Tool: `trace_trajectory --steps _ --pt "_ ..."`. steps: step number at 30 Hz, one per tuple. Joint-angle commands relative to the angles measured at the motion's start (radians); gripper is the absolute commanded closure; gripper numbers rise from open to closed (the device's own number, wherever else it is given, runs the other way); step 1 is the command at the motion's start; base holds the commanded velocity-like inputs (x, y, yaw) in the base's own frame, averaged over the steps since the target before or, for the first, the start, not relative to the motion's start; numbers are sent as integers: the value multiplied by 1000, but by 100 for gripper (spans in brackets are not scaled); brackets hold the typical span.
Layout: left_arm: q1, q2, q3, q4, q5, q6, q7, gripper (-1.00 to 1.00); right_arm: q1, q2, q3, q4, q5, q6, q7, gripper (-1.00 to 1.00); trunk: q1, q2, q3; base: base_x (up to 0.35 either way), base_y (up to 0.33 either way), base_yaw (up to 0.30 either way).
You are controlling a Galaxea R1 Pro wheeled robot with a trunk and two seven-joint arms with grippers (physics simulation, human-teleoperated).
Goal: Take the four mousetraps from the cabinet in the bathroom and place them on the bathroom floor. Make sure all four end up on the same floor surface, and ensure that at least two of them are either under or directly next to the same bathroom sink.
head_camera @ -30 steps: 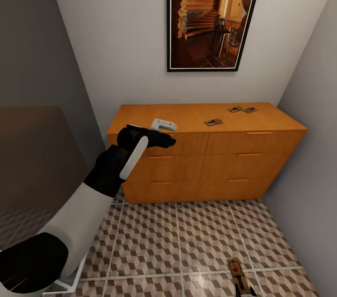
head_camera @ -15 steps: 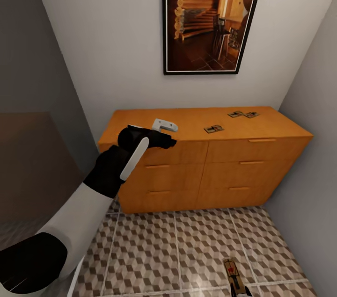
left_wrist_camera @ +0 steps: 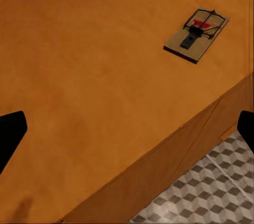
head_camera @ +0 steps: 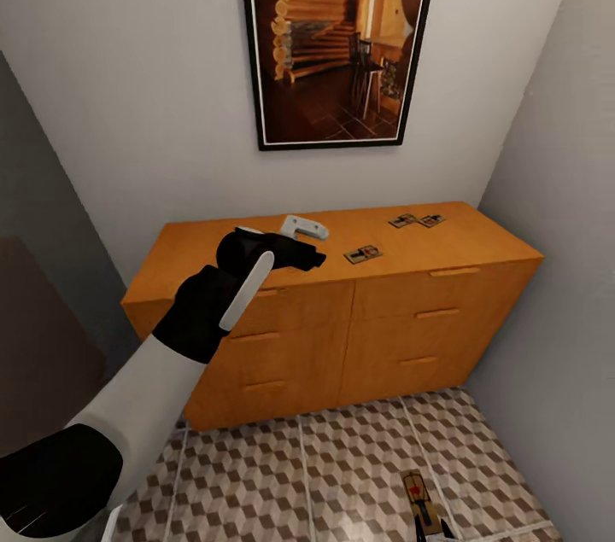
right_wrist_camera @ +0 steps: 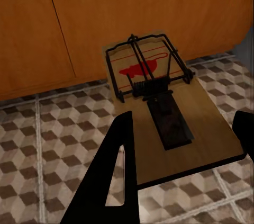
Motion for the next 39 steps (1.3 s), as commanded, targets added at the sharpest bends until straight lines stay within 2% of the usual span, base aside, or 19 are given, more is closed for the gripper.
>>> trace_trajectory --steps 1,25,31,39 --pt "-1 0 -3 -2 10 4 10 -100 -1 0 7 1 -7 -3 -3 100 0 0 0 72 0 -218" --pt "-1 2 -13 -3 10 4 10 -100 -1 0 7 1 -6 -4 -4 100 0 0 29 7 0 -215" --pt "-1 2 -13 0 10 4 10 -100 -1 0 7 1 -5 -4 -4 100 0 0 31 111 0 -58" --pt "-1 2 -13 5 10 4 10 -100 -1 0 7 1 -5 -4 -4 100 0 0 31 278 0 -7"
